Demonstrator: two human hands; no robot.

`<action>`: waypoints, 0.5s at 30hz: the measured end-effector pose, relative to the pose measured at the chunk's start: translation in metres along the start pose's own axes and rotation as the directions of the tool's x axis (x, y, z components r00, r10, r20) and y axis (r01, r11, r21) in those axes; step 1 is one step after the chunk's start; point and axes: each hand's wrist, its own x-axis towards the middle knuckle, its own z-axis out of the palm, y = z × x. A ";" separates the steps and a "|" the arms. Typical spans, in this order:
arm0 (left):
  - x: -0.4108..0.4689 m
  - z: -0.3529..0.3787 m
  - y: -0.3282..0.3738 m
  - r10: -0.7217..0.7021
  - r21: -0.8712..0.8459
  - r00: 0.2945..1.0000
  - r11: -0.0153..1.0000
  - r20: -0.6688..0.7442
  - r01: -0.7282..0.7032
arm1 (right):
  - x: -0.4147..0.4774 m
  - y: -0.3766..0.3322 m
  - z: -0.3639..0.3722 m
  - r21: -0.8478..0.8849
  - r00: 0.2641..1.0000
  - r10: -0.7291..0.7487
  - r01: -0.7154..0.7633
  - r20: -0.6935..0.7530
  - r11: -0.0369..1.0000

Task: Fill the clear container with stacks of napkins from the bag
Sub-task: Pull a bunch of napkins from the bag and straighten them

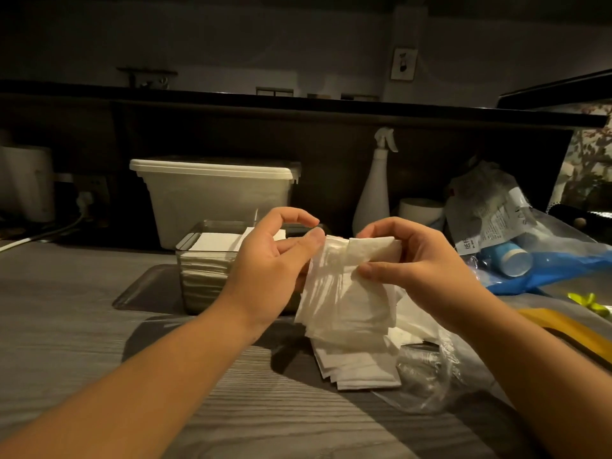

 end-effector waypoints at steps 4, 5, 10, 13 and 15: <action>-0.002 -0.001 0.003 -0.028 -0.055 0.994 0.998 0.108 0.034 | -0.002 0.000 0.006 -0.027 0.997 0.000 -0.002 -0.072 1.000; -0.002 0.000 0.001 -0.020 -0.027 0.995 0.999 0.101 0.023 | -0.001 0.000 0.007 -0.060 0.996 0.004 -0.010 -0.095 0.998; -0.001 0.000 0.000 -0.002 -0.001 0.999 1.000 0.051 0.002 | 0.000 0.002 0.008 0.099 0.988 0.150 -0.152 0.019 0.983; -0.002 0.001 0.002 -0.022 -0.044 0.997 0.999 0.072 0.025 | -0.002 0.000 0.005 0.124 0.985 0.142 -0.154 0.103 0.980; 0.000 -0.001 0.002 -0.018 0.009 0.998 1.000 0.055 0.017 | 0.000 0.000 0.000 0.118 0.991 0.116 -0.123 0.067 0.985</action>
